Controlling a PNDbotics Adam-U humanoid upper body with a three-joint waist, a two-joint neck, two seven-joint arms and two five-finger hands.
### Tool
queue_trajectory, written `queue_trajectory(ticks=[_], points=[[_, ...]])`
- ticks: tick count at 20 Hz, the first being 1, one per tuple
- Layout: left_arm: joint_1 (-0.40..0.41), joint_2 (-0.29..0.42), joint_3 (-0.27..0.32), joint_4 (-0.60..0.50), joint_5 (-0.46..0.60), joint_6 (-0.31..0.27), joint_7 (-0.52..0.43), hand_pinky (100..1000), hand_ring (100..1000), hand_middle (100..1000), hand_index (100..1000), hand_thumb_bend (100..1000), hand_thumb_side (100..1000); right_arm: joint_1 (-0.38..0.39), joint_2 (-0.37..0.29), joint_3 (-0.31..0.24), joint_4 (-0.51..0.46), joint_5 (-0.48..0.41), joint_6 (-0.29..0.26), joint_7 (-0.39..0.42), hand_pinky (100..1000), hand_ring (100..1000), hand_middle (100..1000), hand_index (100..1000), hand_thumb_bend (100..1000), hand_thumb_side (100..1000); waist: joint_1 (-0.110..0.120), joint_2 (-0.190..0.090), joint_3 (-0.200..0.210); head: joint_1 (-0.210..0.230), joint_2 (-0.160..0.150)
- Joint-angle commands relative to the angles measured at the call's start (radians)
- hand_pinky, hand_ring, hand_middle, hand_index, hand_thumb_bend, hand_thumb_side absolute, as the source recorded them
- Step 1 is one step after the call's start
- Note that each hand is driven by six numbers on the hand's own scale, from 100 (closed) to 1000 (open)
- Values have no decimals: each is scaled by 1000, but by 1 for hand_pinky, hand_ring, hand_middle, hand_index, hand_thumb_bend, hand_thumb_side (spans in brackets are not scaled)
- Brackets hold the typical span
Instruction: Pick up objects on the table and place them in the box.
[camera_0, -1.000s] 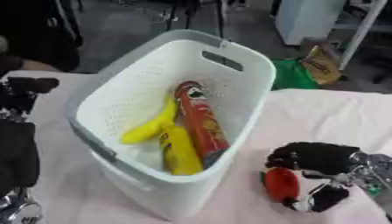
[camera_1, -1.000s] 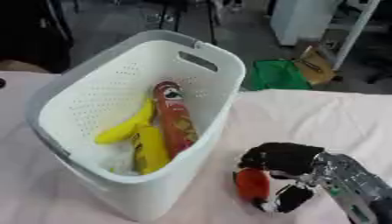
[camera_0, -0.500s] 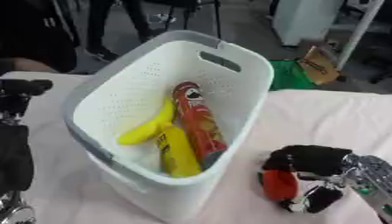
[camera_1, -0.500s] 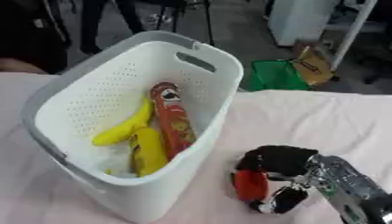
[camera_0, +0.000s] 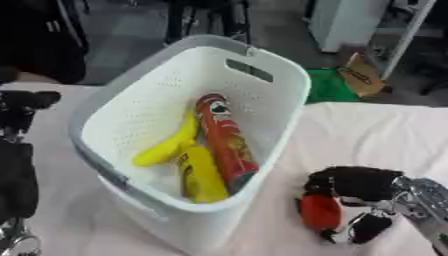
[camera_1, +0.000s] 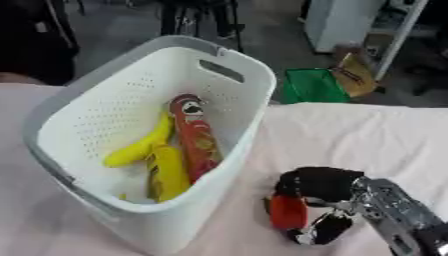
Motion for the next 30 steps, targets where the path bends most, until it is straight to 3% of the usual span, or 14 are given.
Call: queue_trajectory(ticks=[1,2,6,30], points=[[-7,9,-2,-12,2,1,-2,681,569,670,729,100,920,1,-44,-7,-25,-18,2,-8,956,985,730,872,319,676,4,-24,-3,5,-12],[-7,9,-2,-12,2,1,-3,680,569,670,729,100,920,3,-46,-7,-28,-21,3,-10,947,965,668,815,302,680,5,-25,-4,5,-12],[-7,9,-2,-12,3,0,-4,680,570,670,729,100,920,9,-53,-8,-41,-37,10,-17,939,947,628,784,283,684,5,-26,-8,5,-12],[-6,7,-4,-12,6,2,-15,684,572,673,731,100,921,4,-74,-26,-107,-85,103,-160,909,891,504,654,168,611,9,-26,-14,-2,-28]])
